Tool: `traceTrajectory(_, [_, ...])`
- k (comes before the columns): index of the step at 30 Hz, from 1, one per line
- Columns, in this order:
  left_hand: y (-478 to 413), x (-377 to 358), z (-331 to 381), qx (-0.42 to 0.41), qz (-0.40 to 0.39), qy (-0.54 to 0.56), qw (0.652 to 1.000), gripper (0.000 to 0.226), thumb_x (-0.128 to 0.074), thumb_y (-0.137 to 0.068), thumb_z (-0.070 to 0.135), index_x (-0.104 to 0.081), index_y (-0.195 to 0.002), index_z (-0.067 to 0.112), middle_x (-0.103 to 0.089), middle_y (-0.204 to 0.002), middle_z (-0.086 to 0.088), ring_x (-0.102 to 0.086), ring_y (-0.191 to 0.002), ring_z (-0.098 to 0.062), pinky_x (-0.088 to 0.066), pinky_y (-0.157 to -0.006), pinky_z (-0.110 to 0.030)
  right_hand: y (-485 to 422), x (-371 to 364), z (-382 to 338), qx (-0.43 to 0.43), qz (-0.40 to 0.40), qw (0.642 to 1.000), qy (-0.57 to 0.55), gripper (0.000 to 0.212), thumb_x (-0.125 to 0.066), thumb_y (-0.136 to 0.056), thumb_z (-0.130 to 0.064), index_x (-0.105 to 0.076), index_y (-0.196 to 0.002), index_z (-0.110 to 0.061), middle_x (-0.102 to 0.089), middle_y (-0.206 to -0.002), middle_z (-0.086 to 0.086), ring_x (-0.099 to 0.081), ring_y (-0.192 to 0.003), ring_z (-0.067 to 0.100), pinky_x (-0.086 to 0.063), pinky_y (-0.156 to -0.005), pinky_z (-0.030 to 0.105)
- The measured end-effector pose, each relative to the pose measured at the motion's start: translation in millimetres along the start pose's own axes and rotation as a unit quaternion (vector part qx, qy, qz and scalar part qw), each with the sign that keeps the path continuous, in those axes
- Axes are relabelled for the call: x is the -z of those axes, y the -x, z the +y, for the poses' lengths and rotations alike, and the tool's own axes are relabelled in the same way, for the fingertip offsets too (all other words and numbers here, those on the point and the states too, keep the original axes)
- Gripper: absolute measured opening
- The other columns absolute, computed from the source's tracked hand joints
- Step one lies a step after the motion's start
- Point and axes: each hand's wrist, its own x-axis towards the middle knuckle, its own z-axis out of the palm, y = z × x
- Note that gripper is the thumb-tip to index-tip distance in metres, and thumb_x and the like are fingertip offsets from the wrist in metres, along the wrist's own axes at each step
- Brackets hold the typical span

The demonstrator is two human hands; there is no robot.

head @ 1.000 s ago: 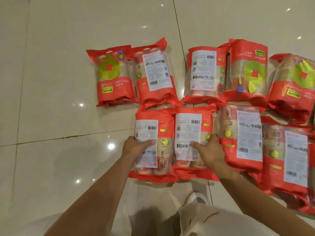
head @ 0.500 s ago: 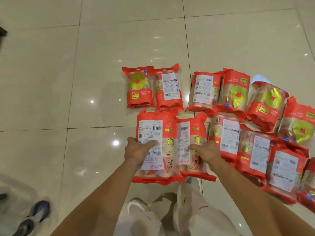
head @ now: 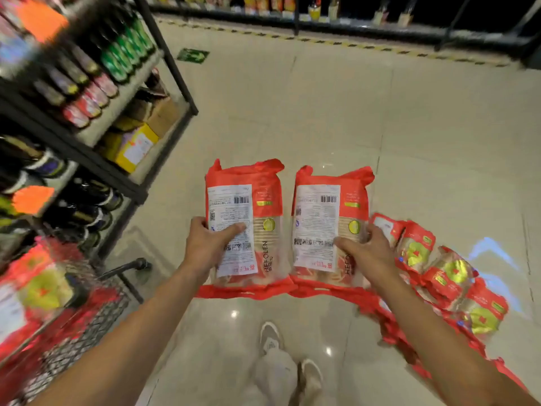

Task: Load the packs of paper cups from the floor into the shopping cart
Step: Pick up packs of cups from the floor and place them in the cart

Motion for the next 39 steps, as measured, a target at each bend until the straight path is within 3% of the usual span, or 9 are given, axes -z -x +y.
traceTrajectory(3, [65.0, 103.3, 24.3, -0.023, 0.101, 0.061, 0.993, 0.065, -0.092, -0.069, 0.037, -0.051, -0.115, 0.016, -0.073, -0.102, -0.007, -0.070, -0.071, -0.016, -0.054, -0.059, -0.032, 47.1, -49.9, -76.6, 0.088, -0.068, 0.994, -0.014, 0.057, -0.087, -0.073, -0.013, -0.058, -0.123, -0.012, -0.069, -0.104, -0.002, -0.064, -0.086, 0.002, -0.047, -0.071, 0.021])
traceTrajectory(7, [146.9, 220.1, 9.9, -0.029, 0.197, 0.149, 0.969, 0.043, -0.083, -0.083, 0.012, -0.053, -0.113, 0.006, -0.066, -0.084, -0.005, -0.062, -0.042, -0.001, -0.045, -0.038, -0.017, 113.1, -122.7, -134.2, 0.137, -0.173, 0.975, -0.011, 0.058, -0.087, -0.073, -0.010, -0.059, -0.123, -0.012, -0.071, -0.111, 0.006, -0.070, -0.095, 0.023, -0.054, -0.086, 0.037])
traceTrajectory(13, [209.1, 349.0, -73.1, -0.003, 0.298, 0.244, 0.923, 0.053, -0.084, -0.081, 0.011, -0.051, -0.122, 0.001, -0.072, -0.101, -0.011, -0.073, -0.066, -0.012, -0.055, -0.046, -0.019, 203.9, -246.3, -163.3, 0.175, -0.291, 0.941, -0.003, 0.049, -0.082, -0.077, -0.004, -0.059, -0.119, -0.015, -0.073, -0.105, 0.002, -0.074, -0.077, 0.007, -0.054, -0.072, 0.032])
traceTrajectory(17, [213.6, 437.2, -148.2, 0.020, 0.318, 0.265, 0.910, 0.049, -0.087, -0.077, 0.019, -0.056, -0.114, 0.014, -0.076, -0.107, -0.010, -0.078, -0.086, -0.027, -0.061, -0.066, -0.036, 251.9, -345.3, -158.4, 0.155, -0.340, 0.927, 0.031, 0.047, -0.080, -0.079, -0.002, -0.059, -0.121, -0.008, -0.074, -0.106, 0.008, -0.075, -0.088, 0.024, -0.057, -0.074, 0.036])
traceTrajectory(24, [197.7, 614.2, -266.6, 0.084, 0.361, 0.257, 0.892, 0.046, -0.092, -0.071, 0.032, -0.064, -0.103, 0.014, -0.078, -0.087, -0.003, -0.078, -0.066, -0.016, -0.063, -0.062, -0.038, 331.4, -540.6, -142.0, 0.127, -0.385, 0.909, 0.095, 0.041, -0.082, -0.077, -0.012, -0.062, -0.114, -0.010, -0.076, -0.105, 0.012, -0.076, -0.087, 0.029, -0.061, -0.082, 0.053])
traceTrajectory(28, [158.4, 686.1, -311.3, 0.125, 0.360, 0.255, 0.889, 0.062, -0.094, -0.065, 0.036, -0.065, -0.111, 0.007, -0.079, -0.098, -0.010, -0.079, -0.078, -0.025, -0.064, -0.070, -0.042, 352.9, -628.7, -135.9, 0.094, -0.402, 0.902, 0.131, 0.055, -0.080, -0.061, -0.025, -0.068, -0.112, -0.008, -0.080, -0.092, 0.006, -0.077, -0.080, 0.025, -0.061, -0.072, 0.038])
traceTrajectory(32, [88.0, 716.5, -349.6, 0.176, 0.329, 0.272, 0.887, 0.066, -0.095, -0.061, 0.038, -0.066, -0.108, 0.002, -0.079, -0.088, -0.014, -0.078, -0.070, -0.031, -0.065, -0.066, -0.045, 338.7, -707.0, -116.5, 0.067, -0.410, 0.892, 0.179, 0.036, -0.081, -0.078, -0.010, -0.066, -0.110, -0.009, -0.078, -0.086, 0.005, -0.075, -0.065, 0.012, -0.054, -0.052, 0.019])
traceTrajectory(36, [6.2, 729.1, -407.9, 0.226, 0.321, 0.260, 0.882, 0.065, -0.096, -0.056, 0.043, -0.074, -0.104, 0.005, -0.081, -0.086, -0.012, -0.079, -0.068, -0.027, -0.066, -0.067, -0.046, 308.4, -785.5, -81.6, 0.032, -0.398, 0.885, 0.239, 0.065, -0.088, -0.066, -0.027, -0.057, -0.121, -0.010, -0.074, -0.100, 0.009, -0.074, -0.087, 0.028, -0.061, -0.081, 0.043])
traceTrajectory(39, [-54.7, 735.2, -452.4, 0.275, 0.320, 0.241, 0.874, 0.076, -0.097, -0.044, 0.053, -0.074, -0.104, 0.011, -0.081, -0.089, -0.006, -0.079, -0.075, -0.025, -0.066, -0.072, -0.045, 279.6, -840.5, -52.4, -0.019, -0.378, 0.884, 0.275, 0.056, -0.087, -0.071, -0.021, -0.055, -0.116, -0.011, -0.073, -0.097, 0.015, -0.071, -0.091, 0.039, -0.057, -0.087, 0.052])
